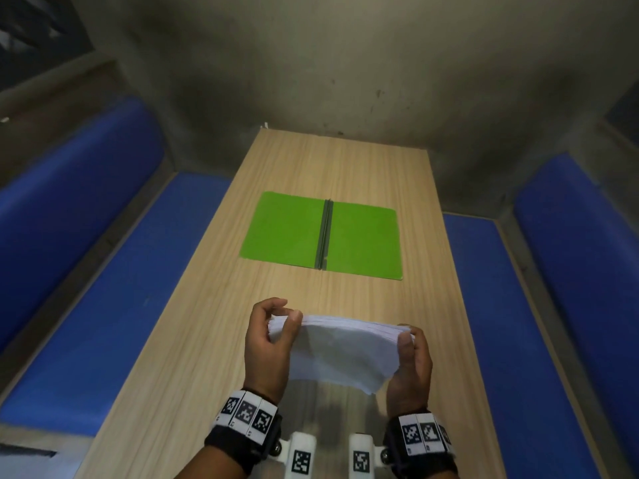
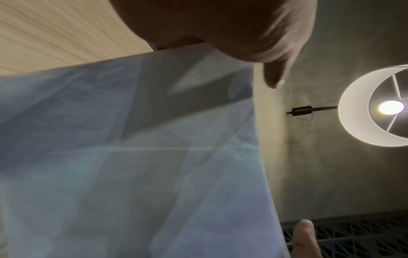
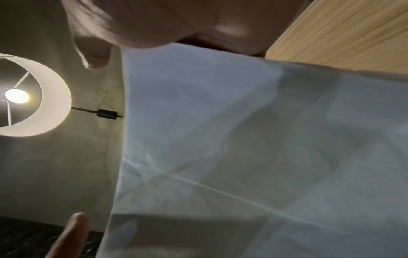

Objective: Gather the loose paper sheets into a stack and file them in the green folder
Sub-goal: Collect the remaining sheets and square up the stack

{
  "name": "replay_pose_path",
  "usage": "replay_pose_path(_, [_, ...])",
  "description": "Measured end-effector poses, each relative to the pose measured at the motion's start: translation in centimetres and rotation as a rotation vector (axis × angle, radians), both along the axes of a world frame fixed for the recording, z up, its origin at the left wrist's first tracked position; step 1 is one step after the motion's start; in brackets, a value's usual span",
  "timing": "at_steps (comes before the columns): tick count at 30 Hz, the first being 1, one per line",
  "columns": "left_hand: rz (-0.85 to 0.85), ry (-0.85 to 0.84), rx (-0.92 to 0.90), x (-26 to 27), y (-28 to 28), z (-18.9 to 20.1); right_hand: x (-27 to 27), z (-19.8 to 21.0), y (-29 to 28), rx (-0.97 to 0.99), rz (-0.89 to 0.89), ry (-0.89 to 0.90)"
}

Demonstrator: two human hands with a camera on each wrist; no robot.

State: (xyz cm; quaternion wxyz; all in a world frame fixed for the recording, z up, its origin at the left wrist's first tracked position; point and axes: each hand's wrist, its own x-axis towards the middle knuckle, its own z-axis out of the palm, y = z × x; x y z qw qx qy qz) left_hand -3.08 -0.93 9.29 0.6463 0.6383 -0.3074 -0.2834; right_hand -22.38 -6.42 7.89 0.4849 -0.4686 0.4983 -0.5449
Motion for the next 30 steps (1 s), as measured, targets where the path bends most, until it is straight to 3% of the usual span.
replay_pose_path(3, [-0.111,0.027,-0.009,0.7,0.7,-1.4,0.4,0.5,-0.4,0.02,-0.057,0.021])
replay_pose_path(7, [-0.359,0.13,0.07,2.3,0.8,-3.9,0.2,-0.2,-1.0,-0.003,0.048,-0.011])
replay_pose_path(11, [-0.432,-0.024,0.25,4.4,0.0,-5.3,-1.3,-0.8,-1.4,0.014,0.291,0.106])
replay_pose_path(15, [-0.517,-0.098,0.327,4.4,-0.8,-5.8,-0.9,-1.1,-1.3,0.342,0.444,0.222])
replay_pose_path(21, [-0.466,-0.072,0.342,4.3,-0.9,-6.1,-1.1,-1.2,-2.0,0.128,0.271,0.285])
replay_pose_path(30, [-0.44,0.025,0.35,3.2,-1.1,-6.6,-0.5,-2.8,-1.6,0.237,0.204,0.329])
